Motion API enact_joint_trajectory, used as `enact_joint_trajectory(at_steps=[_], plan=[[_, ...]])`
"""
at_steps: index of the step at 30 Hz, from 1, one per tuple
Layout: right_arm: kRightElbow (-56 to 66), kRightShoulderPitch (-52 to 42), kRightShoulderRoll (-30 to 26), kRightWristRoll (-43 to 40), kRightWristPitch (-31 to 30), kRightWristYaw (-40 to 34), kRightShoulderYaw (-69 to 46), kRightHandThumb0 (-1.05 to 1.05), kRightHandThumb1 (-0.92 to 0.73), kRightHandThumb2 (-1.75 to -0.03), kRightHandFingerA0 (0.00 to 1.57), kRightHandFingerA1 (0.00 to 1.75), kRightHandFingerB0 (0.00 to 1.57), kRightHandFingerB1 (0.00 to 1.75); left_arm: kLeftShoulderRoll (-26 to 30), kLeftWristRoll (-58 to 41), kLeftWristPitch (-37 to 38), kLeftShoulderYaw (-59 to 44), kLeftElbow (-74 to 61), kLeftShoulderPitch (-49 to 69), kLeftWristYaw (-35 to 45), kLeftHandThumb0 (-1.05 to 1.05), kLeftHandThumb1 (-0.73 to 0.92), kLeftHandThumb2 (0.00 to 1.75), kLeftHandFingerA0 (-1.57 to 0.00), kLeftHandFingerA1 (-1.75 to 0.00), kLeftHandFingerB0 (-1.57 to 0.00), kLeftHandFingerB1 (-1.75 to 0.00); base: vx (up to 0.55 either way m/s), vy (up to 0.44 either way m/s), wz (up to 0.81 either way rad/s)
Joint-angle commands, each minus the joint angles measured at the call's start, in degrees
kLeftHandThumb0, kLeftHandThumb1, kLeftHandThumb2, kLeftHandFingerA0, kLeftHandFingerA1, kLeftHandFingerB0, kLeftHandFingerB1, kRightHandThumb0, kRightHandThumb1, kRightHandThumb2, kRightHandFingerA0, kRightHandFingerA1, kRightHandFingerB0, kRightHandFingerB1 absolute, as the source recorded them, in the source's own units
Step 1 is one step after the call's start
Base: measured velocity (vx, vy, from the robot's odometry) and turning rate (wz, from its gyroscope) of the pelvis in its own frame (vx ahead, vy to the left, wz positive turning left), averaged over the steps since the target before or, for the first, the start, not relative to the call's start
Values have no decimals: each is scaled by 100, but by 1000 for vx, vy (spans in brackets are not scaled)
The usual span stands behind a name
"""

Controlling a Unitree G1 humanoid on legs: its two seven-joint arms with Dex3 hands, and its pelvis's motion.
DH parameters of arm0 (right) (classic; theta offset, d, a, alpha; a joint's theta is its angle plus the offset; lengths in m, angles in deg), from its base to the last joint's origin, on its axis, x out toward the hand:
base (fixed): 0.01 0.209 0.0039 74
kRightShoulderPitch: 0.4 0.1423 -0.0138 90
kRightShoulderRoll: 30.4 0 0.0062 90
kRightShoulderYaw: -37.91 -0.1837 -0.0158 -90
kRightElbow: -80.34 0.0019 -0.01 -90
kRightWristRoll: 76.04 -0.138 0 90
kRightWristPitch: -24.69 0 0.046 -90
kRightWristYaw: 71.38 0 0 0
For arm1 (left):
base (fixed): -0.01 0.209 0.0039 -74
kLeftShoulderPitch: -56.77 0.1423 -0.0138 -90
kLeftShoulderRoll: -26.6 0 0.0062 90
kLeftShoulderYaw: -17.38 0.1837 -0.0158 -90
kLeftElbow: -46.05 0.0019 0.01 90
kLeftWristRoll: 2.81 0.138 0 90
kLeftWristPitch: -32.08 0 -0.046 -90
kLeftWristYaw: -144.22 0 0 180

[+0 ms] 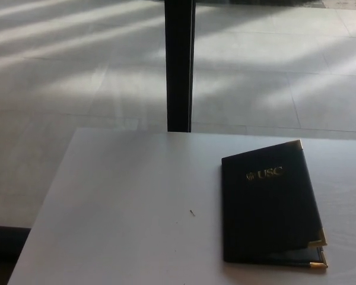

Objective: There is a diary kept infront of the robot and the robot uses its right hand to grab its cover and puses it to the left to open it.

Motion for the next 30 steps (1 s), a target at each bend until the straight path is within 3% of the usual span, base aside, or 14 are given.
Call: enact_joint_trajectory(at_steps=[1,3,4,5,9,12,18,20,25,30], plan=[[1307,31,684,-442,-396,68,654,-84,-70,-97,37,53,34,51,-4,-162,24,41,3,20,-7,-105,92,100,-32,-165,-22,-143,0,0,0],[1801,54,934,-777,-763,13,823,-86,-71,-104,36,55,31,51,-16,-235,-18,-15,-2,10,-2,-105,92,98,-29,-164,-23,-143,0,0,0],[2114,49,1156,-740,-840,-102,1083,-84,-92,-68,38,47,31,41,-12,-218,-6,4,-8,34,43,-105,92,99,-30,-164,-23,-143,0,0,0],[2245,36,1243,-708,-905,-151,1220,-85,-91,-67,36,45,28,39,-9,-227,-23,-1,-14,34,41,-105,92,99,-30,-164,-23,-143,0,0,0],[2484,-69,1585,-565,-1028,-146,1713,-74,-92,-73,33,43,20,35,17,-233,-15,2,19,42,101,-105,92,100,-25,-161,-14,-135,0,0,0],[2474,-161,1800,-474,-1055,-80,2037,-73,-92,-79,34,46,21,37,15,-238,-2,27,14,54,62,-105,92,99,-29,-162,-20,-140,0,0,0],[2429,-266,2122,-471,-1079,-95,2390,-75,-92,-77,32,50,18,39,16,-283,18,68,34,52,-17,-105,92,100,-29,-162,-22,-140,0,0,0],[2419,-339,2355,-460,-1251,-228,2576,-81,-91,-71,39,51,26,41,19,-270,29,108,49,72,-40,-105,92,102,-29,-163,-21,-140,0,0,0],[2309,-453,2519,-326,-1387,-194,2893,-81,-91,-72,36,51,23,41,35,-304,37,135,75,91,-10,-105,92,103,-24,-160,-14,-138,0,0,0],[2145,-501,2483,-288,-1541,-114,3101,-78,-92,-76,33,51,21,42,21,-367,29,112,76,101,1,-105,92,101,-24,-162,-18,-139,0,0,0]])
